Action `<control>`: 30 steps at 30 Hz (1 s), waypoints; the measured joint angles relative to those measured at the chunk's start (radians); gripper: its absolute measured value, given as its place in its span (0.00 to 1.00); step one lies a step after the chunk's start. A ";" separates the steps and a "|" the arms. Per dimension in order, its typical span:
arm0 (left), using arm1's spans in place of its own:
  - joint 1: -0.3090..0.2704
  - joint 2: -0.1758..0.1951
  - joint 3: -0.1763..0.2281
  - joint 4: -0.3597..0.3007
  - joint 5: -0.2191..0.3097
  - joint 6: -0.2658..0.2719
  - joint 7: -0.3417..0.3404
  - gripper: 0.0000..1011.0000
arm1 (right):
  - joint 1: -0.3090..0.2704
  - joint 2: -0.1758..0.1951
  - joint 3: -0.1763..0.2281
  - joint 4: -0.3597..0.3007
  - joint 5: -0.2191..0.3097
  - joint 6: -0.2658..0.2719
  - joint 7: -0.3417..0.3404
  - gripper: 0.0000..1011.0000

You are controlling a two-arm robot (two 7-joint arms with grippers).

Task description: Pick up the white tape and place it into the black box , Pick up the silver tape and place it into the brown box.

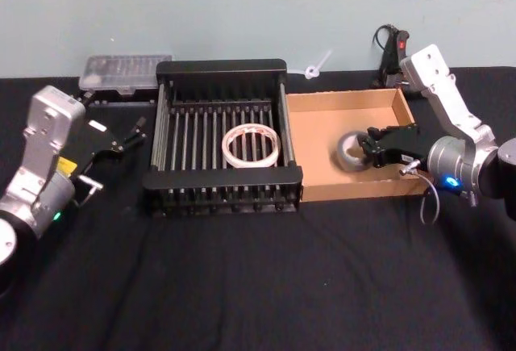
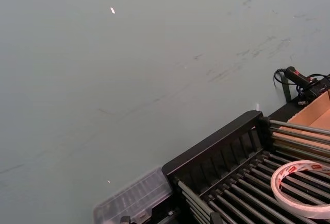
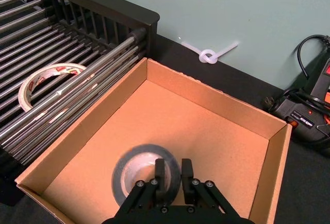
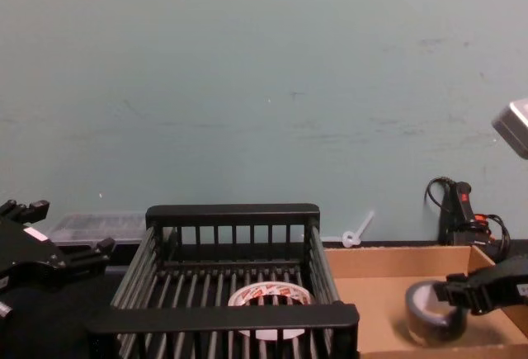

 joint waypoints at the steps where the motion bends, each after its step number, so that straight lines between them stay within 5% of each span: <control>1: 0.000 0.000 0.000 0.000 0.000 0.000 0.000 0.99 | 0.000 0.000 0.000 0.000 0.000 0.000 0.000 0.21; 22: 0.000 0.000 0.000 0.000 0.000 0.000 0.000 0.99 | -0.001 0.001 0.000 -0.002 0.002 0.000 0.000 0.87; 30: 0.000 0.000 0.000 0.000 0.000 0.000 0.000 0.99 | -0.003 0.001 0.003 -0.004 0.001 -0.001 -0.001 0.99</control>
